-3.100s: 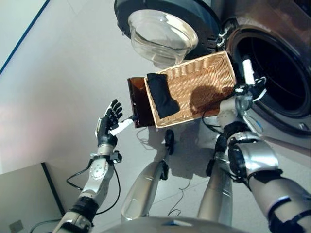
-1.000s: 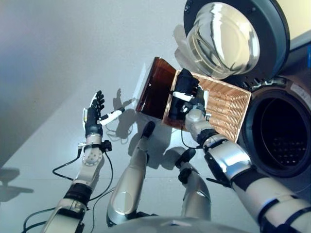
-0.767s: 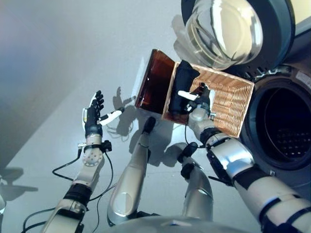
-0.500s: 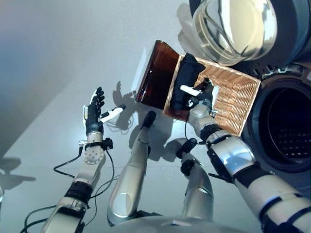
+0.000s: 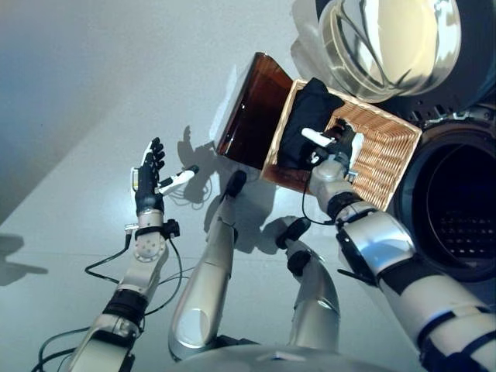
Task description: Pick up the clothes and place them into the washing machine
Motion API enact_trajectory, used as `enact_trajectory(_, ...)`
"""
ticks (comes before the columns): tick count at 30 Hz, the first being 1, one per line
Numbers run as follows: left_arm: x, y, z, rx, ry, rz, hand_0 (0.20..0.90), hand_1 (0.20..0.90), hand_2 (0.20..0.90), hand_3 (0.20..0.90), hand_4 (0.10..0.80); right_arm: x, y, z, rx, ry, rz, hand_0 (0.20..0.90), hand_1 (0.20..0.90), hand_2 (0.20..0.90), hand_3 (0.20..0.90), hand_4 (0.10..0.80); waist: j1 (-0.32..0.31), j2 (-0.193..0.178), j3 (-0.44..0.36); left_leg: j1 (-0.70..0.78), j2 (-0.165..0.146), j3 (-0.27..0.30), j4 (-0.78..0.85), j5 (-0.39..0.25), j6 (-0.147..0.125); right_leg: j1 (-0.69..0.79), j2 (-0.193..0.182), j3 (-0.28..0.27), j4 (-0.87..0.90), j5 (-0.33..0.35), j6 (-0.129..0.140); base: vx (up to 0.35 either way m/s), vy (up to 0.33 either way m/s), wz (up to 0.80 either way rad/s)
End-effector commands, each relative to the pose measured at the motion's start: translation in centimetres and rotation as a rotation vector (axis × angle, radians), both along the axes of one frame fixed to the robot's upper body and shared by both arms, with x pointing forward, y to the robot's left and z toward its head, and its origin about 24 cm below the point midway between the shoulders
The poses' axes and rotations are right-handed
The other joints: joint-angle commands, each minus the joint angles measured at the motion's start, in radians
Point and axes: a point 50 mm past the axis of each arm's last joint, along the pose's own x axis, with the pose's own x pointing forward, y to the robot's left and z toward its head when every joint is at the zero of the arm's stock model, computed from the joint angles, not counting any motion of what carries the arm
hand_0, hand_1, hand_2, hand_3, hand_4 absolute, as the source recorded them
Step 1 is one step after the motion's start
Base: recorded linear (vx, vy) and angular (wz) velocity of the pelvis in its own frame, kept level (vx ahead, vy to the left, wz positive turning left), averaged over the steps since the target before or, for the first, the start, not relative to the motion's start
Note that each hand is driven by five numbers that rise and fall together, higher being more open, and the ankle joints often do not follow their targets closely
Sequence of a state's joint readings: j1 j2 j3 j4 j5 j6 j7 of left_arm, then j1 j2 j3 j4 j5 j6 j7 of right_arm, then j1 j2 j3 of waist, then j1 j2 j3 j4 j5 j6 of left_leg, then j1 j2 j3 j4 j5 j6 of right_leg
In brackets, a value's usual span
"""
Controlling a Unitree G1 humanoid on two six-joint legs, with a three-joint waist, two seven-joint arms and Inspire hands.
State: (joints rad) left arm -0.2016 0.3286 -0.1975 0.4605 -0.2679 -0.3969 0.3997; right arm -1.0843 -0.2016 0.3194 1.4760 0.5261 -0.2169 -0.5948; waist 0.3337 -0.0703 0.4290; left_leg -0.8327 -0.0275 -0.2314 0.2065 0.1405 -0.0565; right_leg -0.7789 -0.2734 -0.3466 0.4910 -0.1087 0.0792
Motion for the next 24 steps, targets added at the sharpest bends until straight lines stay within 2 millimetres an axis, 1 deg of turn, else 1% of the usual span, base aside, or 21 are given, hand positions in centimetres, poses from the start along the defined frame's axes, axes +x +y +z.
enact_trajectory(1, -0.1, 0.5, 3.7, 0.001, -0.211, 0.011, 0.900, 0.900, 0.900, 0.900, 0.800, 1.8, 1.6, 5.4, -0.025, -0.186, 0.081, 0.200, 0.200, 0.200, 0.200, 0.300, 0.058, 0.022, 0.022, -0.029, -0.049, 0.075, 0.038, -0.123, 0.003, 0.087, 0.009, 0.021, -0.079, 0.014, 0.007, 0.000, 0.000, 0.00)
enact_trajectory(4, -0.3, 0.5, 3.6, 0.002, -0.209, 0.006, 0.900, 0.900, 0.900, 0.900, 0.800, 1.7, 0.8, 4.9, -0.027, -0.161, 0.056, 0.200, 0.200, 0.200, 0.200, 0.300, 0.055, 0.030, 0.015, -0.021, -0.052, 0.077, 0.033, -0.123, 0.005, 0.092, 0.008, 0.023, -0.082, 0.012, 0.007, 0.000, 0.000, 0.00)
enact_trajectory(7, -0.3, 0.7, 3.5, 0.008, -0.205, 0.017, 0.900, 0.900, 0.900, 0.900, 0.800, 1.3, -0.1, 3.8, -0.002, -0.134, 0.021, 0.200, 0.200, 0.200, 0.200, 0.300, 0.047, 0.038, 0.007, -0.009, -0.051, 0.082, 0.033, -0.125, 0.006, 0.097, 0.007, 0.030, -0.078, 0.009, 0.005, -0.003, 0.034, 0.03)
enact_trajectory(9, -0.5, 1.0, 3.3, 0.013, -0.195, 0.029, 0.900, 0.900, 0.900, 0.900, 0.800, 0.8, -1.1, 2.6, 0.013, -0.108, -0.012, 0.200, 0.200, 0.200, 0.200, 0.300, 0.041, 0.039, 0.003, 0.000, -0.049, 0.088, 0.035, -0.127, 0.008, 0.106, 0.008, 0.038, -0.080, 0.009, 0.005, -0.005, 0.016, 0.01)
enact_trajectory(10, -0.5, 1.0, 3.3, 0.013, -0.194, 0.029, 0.900, 0.900, 0.900, 0.900, 0.800, 0.8, -1.1, 2.6, 0.013, -0.107, -0.012, 0.200, 0.200, 0.200, 0.200, 0.300, 0.042, 0.039, 0.003, 0.001, -0.049, 0.088, 0.036, -0.127, 0.008, 0.106, 0.008, 0.038, -0.080, 0.009, 0.005, -0.024, 0.032, 0.00)
enact_trajectory(11, -0.7, 1.3, 3.0, 0.014, -0.184, 0.039, 0.900, 0.900, 0.900, 0.900, 0.800, 0.2, -2.2, 1.5, 0.022, -0.081, -0.051, 0.200, 0.200, 0.200, 0.200, 0.300, 0.034, 0.042, -0.002, 0.013, -0.046, 0.095, 0.037, -0.129, 0.010, 0.118, 0.010, 0.046, -0.084, 0.012, 0.005, -0.035, 0.031, -0.04)
enact_trajectory(14, -0.7, 1.3, 2.8, 0.013, -0.177, 0.034, 0.900, 0.900, 0.900, 0.900, 0.800, -0.9, -4.5, -0.1, 0.035, -0.050, -0.115, 0.200, 0.200, 0.200, 0.200, 0.300, 0.016, 0.049, -0.008, 0.035, -0.040, 0.110, 0.039, -0.131, 0.012, 0.137, 0.011, 0.062, -0.099, 0.020, 0.006, -0.056, 0.033, -0.13)
enact_trajectory(17, -0.9, 1.4, 2.3, 0.010, -0.155, 0.030, 0.900, 0.900, 0.900, 0.900, 0.800, -1.8, -6.0, -1.2, 0.040, -0.031, -0.159, 0.200, 0.200, 0.200, 0.200, 0.300, -0.007, 0.058, -0.023, 0.068, -0.033, 0.128, 0.031, -0.132, 0.015, 0.162, 0.014, 0.081, -0.122, 0.032, 0.007, -0.042, 0.033, -0.24)
enact_trajectory(20, -1.0, 1.4, 1.8, 0.008, -0.137, 0.025, 0.900, 0.900, 0.900, 0.900, 0.800, -2.3, -6.7, -1.8, 0.034, -0.023, -0.177, 0.200, 0.200, 0.200, 0.200, 0.300, -0.024, 0.062, -0.037, 0.100, -0.026, 0.144, 0.020, -0.133, 0.016, 0.184, 0.015, 0.098, -0.143, 0.043, 0.009, -0.016, 0.035, -0.27)
enact_trajectory(21, -1.1, 1.4, 1.6, 0.005, -0.129, 0.022, 0.900, 0.900, 0.900, 0.900, 0.800, -2.4, -7.0, -1.9, 0.032, -0.023, -0.183, 0.200, 0.200, 0.200, 0.200, 0.300, -0.032, 0.066, -0.045, 0.116, -0.024, 0.151, 0.011, -0.132, 0.017, 0.194, 0.015, 0.105, -0.155, 0.050, 0.012, 0.003, 0.078, -0.31)
enact_trajectory(22, -1.3, 1.5, 1.1, -0.004, -0.108, 0.023, 0.900, 0.900, 0.900, 0.900, 0.800, -2.9, -7.4, -2.6, 0.036, -0.013, -0.193, 0.200, 0.200, 0.200, 0.200, 0.300, -0.056, 0.075, -0.068, 0.146, -0.018, 0.170, -0.008, -0.128, 0.018, 0.213, 0.015, 0.123, -0.186, 0.066, 0.016, -0.093, 0.103, -0.34)
enact_trajectory(23, -1.4, 1.4, 0.8, -0.007, -0.094, 0.019, 0.900, 0.900, 0.900, 0.900, 0.800, -3.2, -7.6, -3.0, 0.037, -0.004, -0.201, 0.200, 0.200, 0.200, 0.200, 0.300, -0.062, 0.086, -0.073, 0.155, -0.015, 0.184, -0.021, -0.096, 0.024, 0.218, 0.012, 0.121, -0.207, 0.102, 0.012, -0.071, 0.112, -0.40)
enact_trajectory(24, -1.4, 1.3, 0.4, -0.013, -0.078, 0.008, 0.900, 0.900, 0.900, 0.900, 0.800, -3.5, -7.9, -3.4, 0.041, 0.004, -0.205, 0.200, 0.200, 0.200, 0.200, 0.300, -0.075, 0.092, -0.087, 0.175, -0.014, 0.196, -0.033, -0.093, 0.025, 0.235, 0.013, 0.134, -0.229, 0.113, 0.017, -0.081, 0.102, -0.50)
